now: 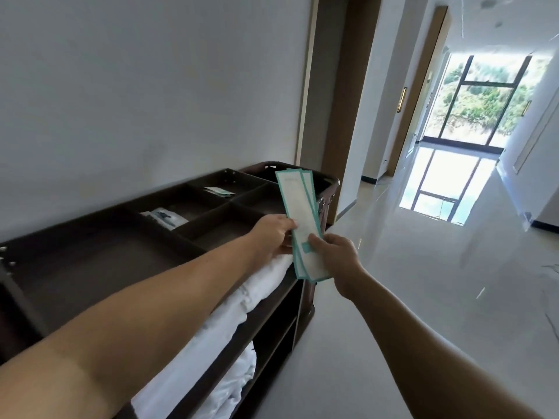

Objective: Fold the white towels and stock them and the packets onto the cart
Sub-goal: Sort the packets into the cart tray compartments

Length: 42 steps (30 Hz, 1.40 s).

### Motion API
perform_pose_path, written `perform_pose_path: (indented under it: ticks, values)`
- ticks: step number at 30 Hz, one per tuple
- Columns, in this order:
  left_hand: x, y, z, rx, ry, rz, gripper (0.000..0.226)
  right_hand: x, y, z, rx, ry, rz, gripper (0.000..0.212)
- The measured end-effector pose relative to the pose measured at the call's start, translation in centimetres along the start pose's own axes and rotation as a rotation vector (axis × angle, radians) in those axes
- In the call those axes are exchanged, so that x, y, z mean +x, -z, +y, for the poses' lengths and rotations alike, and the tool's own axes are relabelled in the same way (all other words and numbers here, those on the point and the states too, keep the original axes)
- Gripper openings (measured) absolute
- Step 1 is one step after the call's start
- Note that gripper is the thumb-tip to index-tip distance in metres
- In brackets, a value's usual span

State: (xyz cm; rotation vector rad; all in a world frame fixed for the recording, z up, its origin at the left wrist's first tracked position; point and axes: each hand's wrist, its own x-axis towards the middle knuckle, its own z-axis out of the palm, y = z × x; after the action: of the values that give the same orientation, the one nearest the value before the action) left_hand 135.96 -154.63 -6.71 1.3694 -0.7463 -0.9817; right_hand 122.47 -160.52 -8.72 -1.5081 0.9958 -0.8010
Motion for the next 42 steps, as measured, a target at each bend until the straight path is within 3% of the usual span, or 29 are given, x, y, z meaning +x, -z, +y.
perform_pose_path:
  ticks: [5,7,13,17,26,32,42]
  values:
    - [5.1,-0.3,-0.2,0.081,-0.044,0.071,0.013,6.3,1.4,0.0,-0.213,0.169,-0.054,0.016]
    - [6.9,-0.7,-0.4,0.125,-0.047,0.127,0.019,9.4,1.8,0.0,-0.247,0.231,-0.054,0.023]
    - [11.0,-1.2,-0.3,0.053,0.033,0.327,0.025,18.0,1.1,0.1,-0.209,0.163,-0.302,0.020]
    - [11.6,1.1,0.0,0.018,0.023,0.534,0.017,21.7,-1.6,-0.8,-0.140,0.115,-0.422,0.012]
    - [5.6,12.7,1.2,0.096,-0.033,1.020,0.014,20.7,-13.1,-1.7,-0.249,0.132,-0.744,0.027]
    - [2.6,16.6,-0.1,0.091,-0.009,1.117,0.015,18.7,-18.5,-0.2,-0.407,0.131,-0.910,0.022]
    - [1.2,17.2,-0.7,0.023,-0.005,1.196,0.013,17.6,-21.1,2.0,-0.763,0.054,-1.163,0.020]
